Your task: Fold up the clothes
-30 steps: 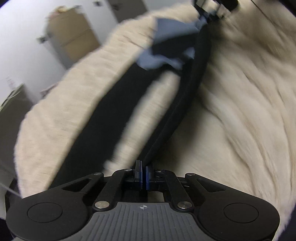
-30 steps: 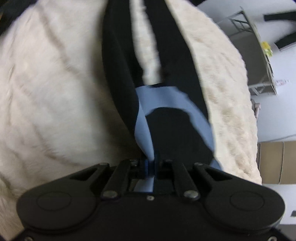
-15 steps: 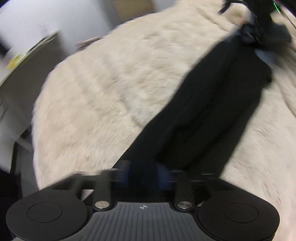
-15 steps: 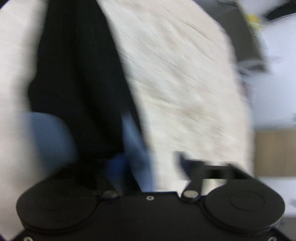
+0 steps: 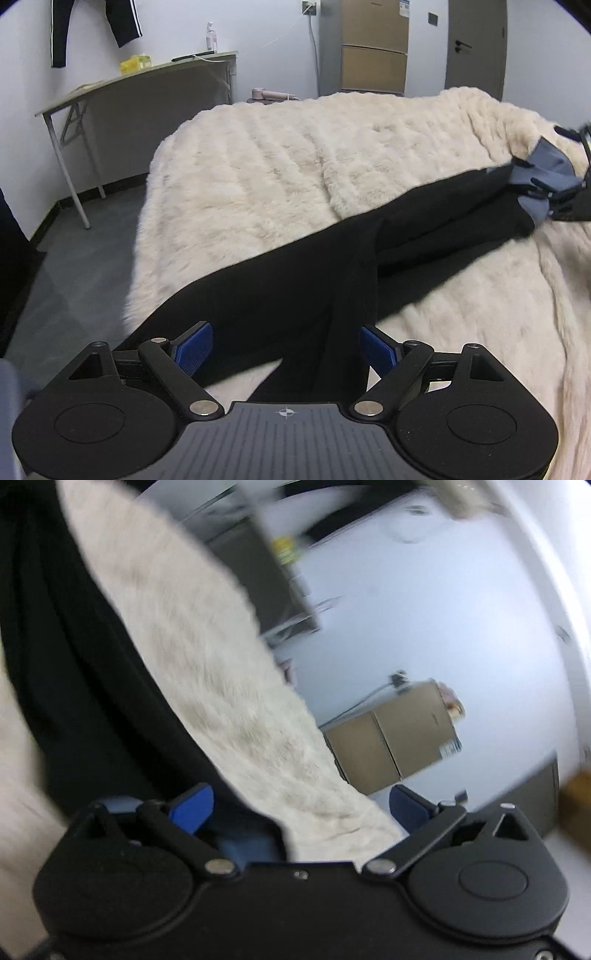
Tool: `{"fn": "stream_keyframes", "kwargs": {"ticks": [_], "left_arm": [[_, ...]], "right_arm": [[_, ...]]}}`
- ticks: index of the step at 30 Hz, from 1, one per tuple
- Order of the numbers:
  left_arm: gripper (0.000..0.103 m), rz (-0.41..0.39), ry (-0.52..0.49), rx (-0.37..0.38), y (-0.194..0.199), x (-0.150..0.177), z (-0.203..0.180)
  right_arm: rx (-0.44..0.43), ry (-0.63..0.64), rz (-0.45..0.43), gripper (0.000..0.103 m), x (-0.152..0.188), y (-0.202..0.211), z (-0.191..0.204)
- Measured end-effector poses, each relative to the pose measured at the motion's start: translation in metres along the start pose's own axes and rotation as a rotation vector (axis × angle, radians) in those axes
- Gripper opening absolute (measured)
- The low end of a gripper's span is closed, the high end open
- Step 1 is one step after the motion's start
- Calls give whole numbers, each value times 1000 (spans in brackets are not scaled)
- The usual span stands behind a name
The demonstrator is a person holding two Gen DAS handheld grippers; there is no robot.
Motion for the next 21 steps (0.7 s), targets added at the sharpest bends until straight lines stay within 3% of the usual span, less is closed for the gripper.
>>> {"fn": "stream_keyframes", "kwargs": {"ticks": [6,10,14,18,21], "left_arm": [[83,-12,-55,-68,19,25,-3],[83,-25,-74,-151,25,37,-8],[79,-29,-112,-180,19,52,-22],[76,-9,-176,-264,15,63,-18],[74,9,-168,-278,18,71,-11]], "right_arm": [[-80,-20,-314,103,5,59,93],[-56,-26,-328,103,12,54,107],[-39,-28,-353,103,20,55,108],[-36,-18,-370,101,25,50,116],[-35,-16,-369,102,22,50,121]]}}
Point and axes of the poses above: each gripper's, at about its wrist camera, not at the fingertips, and y roughly against the way its jaws point, z to its left, x to its underside, the point moved 10 cm from there along -y, roughly the way its jaws point, and after that the axes turned 8 degrees about y, right-handed, at the moved point
